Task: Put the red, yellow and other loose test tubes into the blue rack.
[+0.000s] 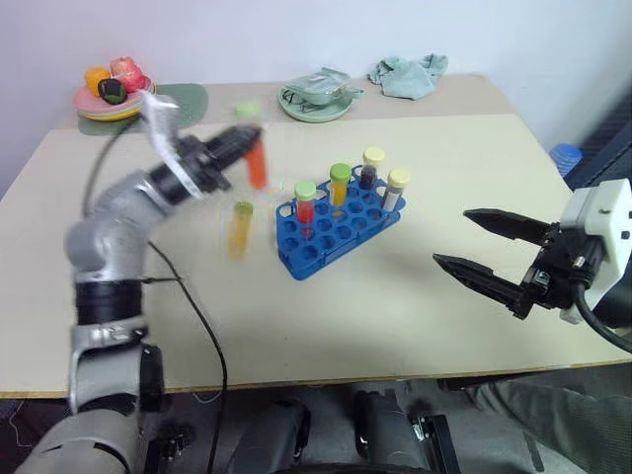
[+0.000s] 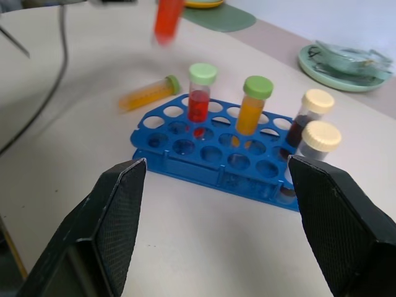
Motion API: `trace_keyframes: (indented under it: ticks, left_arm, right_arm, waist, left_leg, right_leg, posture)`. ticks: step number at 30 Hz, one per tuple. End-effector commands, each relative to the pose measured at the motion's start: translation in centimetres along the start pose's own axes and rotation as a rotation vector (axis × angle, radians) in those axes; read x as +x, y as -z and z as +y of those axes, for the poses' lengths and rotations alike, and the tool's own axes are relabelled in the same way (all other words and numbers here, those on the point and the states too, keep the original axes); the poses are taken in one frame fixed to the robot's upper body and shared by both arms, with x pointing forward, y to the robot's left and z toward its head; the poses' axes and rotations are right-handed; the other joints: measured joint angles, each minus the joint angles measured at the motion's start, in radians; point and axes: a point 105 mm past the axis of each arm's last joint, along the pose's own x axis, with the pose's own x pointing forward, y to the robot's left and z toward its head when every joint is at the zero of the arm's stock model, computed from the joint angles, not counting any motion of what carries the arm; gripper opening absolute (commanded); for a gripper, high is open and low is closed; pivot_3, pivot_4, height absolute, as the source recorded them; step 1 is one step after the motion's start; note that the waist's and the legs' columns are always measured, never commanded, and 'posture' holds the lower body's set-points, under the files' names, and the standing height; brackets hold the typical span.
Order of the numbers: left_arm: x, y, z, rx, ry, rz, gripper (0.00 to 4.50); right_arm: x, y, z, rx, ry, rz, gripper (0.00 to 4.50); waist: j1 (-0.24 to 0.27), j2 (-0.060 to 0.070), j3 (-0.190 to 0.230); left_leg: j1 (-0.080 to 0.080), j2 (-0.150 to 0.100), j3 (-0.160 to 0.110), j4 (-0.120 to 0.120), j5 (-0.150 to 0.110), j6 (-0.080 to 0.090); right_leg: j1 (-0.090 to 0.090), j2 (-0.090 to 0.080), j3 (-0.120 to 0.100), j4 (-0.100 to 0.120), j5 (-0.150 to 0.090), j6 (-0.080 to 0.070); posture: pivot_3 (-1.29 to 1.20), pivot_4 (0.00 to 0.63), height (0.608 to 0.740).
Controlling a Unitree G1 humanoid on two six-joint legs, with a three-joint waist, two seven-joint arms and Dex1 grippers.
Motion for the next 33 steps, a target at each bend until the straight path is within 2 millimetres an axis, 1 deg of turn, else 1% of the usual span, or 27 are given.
trace_keyframes:
  ticks: [1, 2, 3, 5, 6, 8, 10, 11, 12, 13, 14, 16, 20, 23, 26, 28, 30, 32, 33]
  left_arm:
    - [0.1, -3.0, 1.2, -0.045, -0.066, -0.130, 0.76]
    - [0.1, -3.6, 1.4, -0.049, -0.079, -0.170, 0.76]
    - [0.1, -3.7, 1.7, -0.031, -0.091, -0.178, 0.76]
    - [0.0, -2.8, 2.4, -0.009, -0.148, -0.149, 0.76]
    - [-0.1, -1.8, 2.9, -0.006, -0.193, -0.109, 0.76]
    - [-0.4, 0.7, 3.7, 0.032, -0.267, 0.023, 0.76]
    - [-0.5, 2.5, 3.8, -0.045, -0.303, 0.135, 0.76]
    - [-0.7, 3.6, 4.0, -0.050, -0.331, 0.235, 0.76]
    - [-0.9, 4.4, 4.1, -0.074, -0.354, 0.305, 0.76]
    - [-1.1, 4.8, 4.5, -0.116, -0.389, 0.349, 0.76]
    - [-1.2, 4.9, 4.7, -0.149, -0.410, 0.371, 0.76]
    - [-1.5, 5.3, 5.3, -0.138, -0.452, 0.441, 0.76]
    - [-1.7, 5.7, 5.9, -0.182, -0.506, 0.549, 0.76]
    - [-1.8, 5.4, 6.8, -0.103, -0.525, 0.608, 0.76]
    - [-2.3, 5.4, 7.8, -0.070, -0.559, 0.651, 0.76]
    - [-2.4, 5.6, 8.4, -0.052, -0.567, 0.672, 0.76]
    - [-2.2, 6.0, 8.5, -0.024, -0.557, 0.698, 0.76]
    - [-1.7, 6.3, 8.3, -0.021, -0.535, 0.712, 1.81]
    - [-1.6, 6.4, 8.2, -0.018, -0.529, 0.720, 2.18]
  right_arm:
    - [0.5, -0.7, -0.1, -0.020, -0.009, -0.050, 3.73]
    - [0.7, -0.7, -0.2, -0.022, -0.011, -0.055, 3.73]
    - [0.9, -0.7, -0.3, -0.022, -0.015, -0.060, 3.73]
    - [1.2, -0.7, -0.3, -0.023, -0.024, -0.065, 3.73]
    - [1.3, -0.7, -0.3, -0.024, -0.029, -0.067, 3.73]
    - [1.4, -0.7, -0.3, -0.026, -0.036, -0.069, 3.73]
    - [1.4, -0.7, -0.3, -0.025, -0.040, -0.070, 3.73]
    - [1.4, -0.6, -0.4, -0.025, -0.040, -0.067, 3.73]
    - [1.4, -0.6, -0.4, -0.025, -0.040, -0.066, 3.73]
    - [1.4, -0.6, -0.4, -0.025, -0.041, -0.065, 3.73]
    - [1.4, -0.6, -0.5, -0.026, -0.041, -0.065, 3.73]
    - [1.5, -0.6, -0.4, -0.025, -0.043, -0.065, 3.73]
    - [1.6, -0.6, -0.3, -0.024, -0.047, -0.065, 3.73]
    - [1.5, -0.6, -0.2, -0.022, -0.044, -0.063, 3.73]
    - [1.5, -0.6, -0.1, -0.021, -0.041, -0.063, 3.73]
    - [1.4, -0.6, 0.0, -0.020, -0.036, -0.061, 3.73]
    - [1.3, -0.5, 0.0, -0.019, -0.030, -0.059, 3.73]
    - [1.3, -0.6, 0.1, -0.019, -0.028, -0.059, 3.73]
    - [1.3, -0.6, 0.1, -0.018, -0.026, -0.059, 3.73]
  waist:
    - [0.006, -0.001, 0.000]
    - [0.010, -0.002, 0.001]
    - [0.013, -0.002, 0.001]
    - [0.013, -0.002, 0.001]
    - [0.012, -0.002, 0.000]
    - [0.009, -0.002, 0.000]
    - [0.004, -0.002, 0.000]
    - [0.003, -0.003, 0.001]
    - [0.003, -0.003, 0.001]
    - [0.002, -0.003, 0.001]
    - [0.002, -0.003, 0.001]
    - [0.002, -0.003, 0.001]
    - [0.002, -0.003, 0.001]
    - [0.002, -0.003, 0.001]
    - [0.001, -0.003, 0.001]
    - [0.002, -0.003, 0.001]
    - [0.002, -0.003, 0.001]
    - [0.002, -0.003, 0.001]
    - [0.002, -0.003, 0.001]
  left_leg:
    - [0.000, 0.000, 0.000, 0.000, 0.000, 0.000]
    - [-0.001, 0.000, 0.000, 0.001, 0.000, 0.000]
    - [-0.001, 0.000, 0.000, 0.001, 0.000, 0.000]
    - [-0.001, 0.000, 0.000, 0.001, 0.000, 0.001]
    - [-0.001, 0.000, 0.000, 0.001, -0.001, 0.001]
    - [-0.001, 0.000, 0.000, 0.000, -0.001, 0.001]
    - [-0.001, 0.000, 0.000, 0.000, -0.001, 0.001]
    - [-0.001, 0.000, 0.000, 0.000, -0.001, 0.001]
    - [-0.001, 0.000, 0.000, 0.001, -0.001, 0.001]
    - [-0.001, 0.000, 0.000, 0.001, -0.001, 0.001]
    - [-0.001, 0.000, 0.000, 0.001, -0.001, 0.001]
    - [-0.001, 0.000, 0.000, 0.001, -0.001, 0.001]
    - [-0.001, 0.000, 0.000, 0.001, -0.001, 0.001]
    - [-0.001, 0.000, 0.000, 0.001, -0.001, 0.001]
    - [-0.001, 0.000, 0.000, 0.001, -0.001, 0.001]
    - [-0.001, 0.000, 0.000, 0.000, -0.001, 0.001]
    - [-0.001, 0.000, 0.000, 0.000, -0.001, 0.001]
    - [-0.002, 0.000, 0.000, 0.000, -0.001, 0.001]
    - [-0.002, 0.000, 0.000, 0.001, -0.001, 0.001]
  right_leg:
    - [0.000, 0.000, 0.000, 0.000, 0.000, 0.000]
    - [0.001, 0.000, 0.000, -0.001, 0.001, 0.001]
    - [0.001, 0.000, -0.001, -0.002, 0.001, 0.001]
    - [0.001, 0.000, -0.001, -0.004, 0.001, 0.002]
    - [0.001, 0.000, -0.001, -0.004, 0.001, 0.002]
    - [0.001, 0.000, -0.001, -0.004, 0.001, 0.002]
    - [0.001, 0.000, 0.000, -0.004, 0.001, 0.002]
    - [0.001, 0.000, 0.000, -0.004, 0.001, 0.002]
    - [0.001, 0.000, 0.000, -0.004, 0.001, 0.002]
    - [0.001, 0.000, 0.000, -0.003, 0.001, 0.002]
    - [0.001, 0.000, 0.000, -0.002, 0.001, 0.002]
    - [0.000, 0.001, 0.000, -0.002, 0.001, 0.002]
    - [0.000, 0.001, 0.000, -0.002, 0.001, 0.002]
    - [0.000, 0.001, 0.000, -0.002, 0.001, 0.002]
    - [0.000, 0.001, 0.000, -0.002, 0.001, 0.002]
    - [0.000, 0.001, 0.000, -0.002, 0.001, 0.002]
    - [0.000, 0.000, 0.000, -0.002, 0.001, 0.002]
    - [0.000, 0.000, 0.001, -0.003, 0.001, 0.002]
    - [0.000, 0.000, 0.001, -0.003, 0.001, 0.002]
  posture:
    - [0.00, 0.150, 0.740]
    - [0.00, 0.150, 0.740]
    - [0.00, 0.150, 0.740]
    - [0.00, 0.150, 0.740]
    - [0.00, 0.150, 0.740]
    - [0.00, 0.150, 0.740]
    - [0.00, 0.150, 0.740]
    - [0.00, 0.150, 0.740]
    - [0.00, 0.150, 0.740]
    - [0.00, 0.150, 0.740]
    - [0.00, 0.150, 0.740]
    - [0.00, 0.150, 0.740]
    - [0.00, 0.150, 0.740]
    - [0.00, 0.150, 0.740]
    - [0.00, 0.150, 0.740]
    - [0.00, 0.150, 0.740]
    - [0.00, 0.150, 0.740]
    - [0.00, 0.150, 0.740]
    - [0.00, 0.150, 0.740]
